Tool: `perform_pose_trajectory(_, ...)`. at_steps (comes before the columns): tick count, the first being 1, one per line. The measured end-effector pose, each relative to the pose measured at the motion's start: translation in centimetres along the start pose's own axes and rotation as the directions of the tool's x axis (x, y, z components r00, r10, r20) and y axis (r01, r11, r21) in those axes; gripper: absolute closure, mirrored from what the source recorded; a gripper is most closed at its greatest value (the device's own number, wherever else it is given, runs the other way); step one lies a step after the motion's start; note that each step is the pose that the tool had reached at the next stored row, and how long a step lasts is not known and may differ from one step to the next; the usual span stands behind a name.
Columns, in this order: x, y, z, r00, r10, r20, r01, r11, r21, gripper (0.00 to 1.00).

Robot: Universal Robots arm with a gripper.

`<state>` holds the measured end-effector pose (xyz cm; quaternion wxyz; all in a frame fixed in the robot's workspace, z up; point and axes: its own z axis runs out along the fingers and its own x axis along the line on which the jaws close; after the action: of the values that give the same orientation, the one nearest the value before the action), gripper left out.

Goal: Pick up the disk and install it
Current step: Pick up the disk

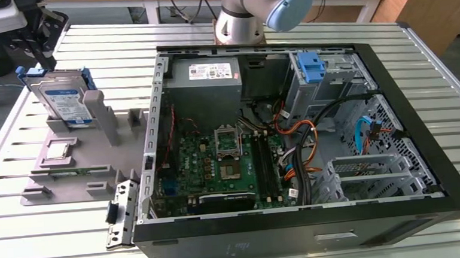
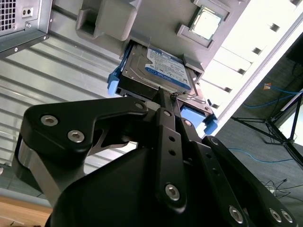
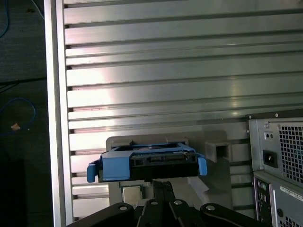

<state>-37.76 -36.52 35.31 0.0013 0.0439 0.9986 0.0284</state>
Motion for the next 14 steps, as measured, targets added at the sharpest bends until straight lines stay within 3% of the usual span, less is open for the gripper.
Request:
perform_pose_trajectory(6,0.01,0.0,0.01,1.0,-0.005,-0.0004,0.005,1.0,0.0,0.9)
perform_pose_trajectory(10,0.01,0.0,0.03,0.9979,-0.064,-0.0035,0.064,0.9979,-0.0002,0.9)
perform_pose_trajectory(14,0.01,0.0,0.04,0.9908,-0.135,-0.0077,0.135,0.9908,-0.0006,0.9)
